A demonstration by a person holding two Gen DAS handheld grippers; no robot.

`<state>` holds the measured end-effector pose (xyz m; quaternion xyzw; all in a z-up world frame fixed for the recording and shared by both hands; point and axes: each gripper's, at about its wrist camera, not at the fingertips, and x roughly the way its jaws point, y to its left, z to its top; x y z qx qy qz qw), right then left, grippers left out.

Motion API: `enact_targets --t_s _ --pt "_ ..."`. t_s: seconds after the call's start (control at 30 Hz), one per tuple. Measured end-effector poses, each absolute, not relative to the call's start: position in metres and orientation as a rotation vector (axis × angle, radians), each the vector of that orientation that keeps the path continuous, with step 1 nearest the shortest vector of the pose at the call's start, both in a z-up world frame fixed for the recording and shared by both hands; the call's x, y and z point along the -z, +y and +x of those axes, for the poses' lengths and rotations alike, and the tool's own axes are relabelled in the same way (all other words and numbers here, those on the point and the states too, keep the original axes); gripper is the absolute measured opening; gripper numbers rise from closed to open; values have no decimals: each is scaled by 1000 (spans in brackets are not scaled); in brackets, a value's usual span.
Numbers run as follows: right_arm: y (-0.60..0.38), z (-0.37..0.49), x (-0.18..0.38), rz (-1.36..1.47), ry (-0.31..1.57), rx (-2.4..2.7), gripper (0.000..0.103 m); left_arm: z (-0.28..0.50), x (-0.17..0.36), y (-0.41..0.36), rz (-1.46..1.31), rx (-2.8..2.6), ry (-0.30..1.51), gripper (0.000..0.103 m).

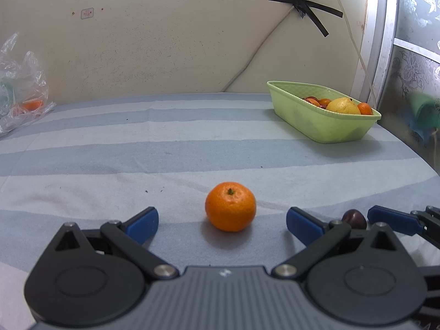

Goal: Organize fruits

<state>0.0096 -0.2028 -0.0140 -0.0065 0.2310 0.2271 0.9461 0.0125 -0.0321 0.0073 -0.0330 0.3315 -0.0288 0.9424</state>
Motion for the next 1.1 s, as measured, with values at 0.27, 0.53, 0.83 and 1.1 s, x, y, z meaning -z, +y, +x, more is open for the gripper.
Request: enact_targets --t_s 0.27,0.53,0.83,1.1 --pt "-203 9 15 -11 467 -463 66 12 -7 -32 -70 51 675 103" --pt "-203 9 15 -11 467 -463 66 12 -6 -31 -70 46 676 103" --pt "-204 9 15 -11 468 -464 66 12 -7 -30 -67 45 676 103" --pt "-203 9 15 -7 466 -467 72 12 -7 -30 -67 45 676 103"
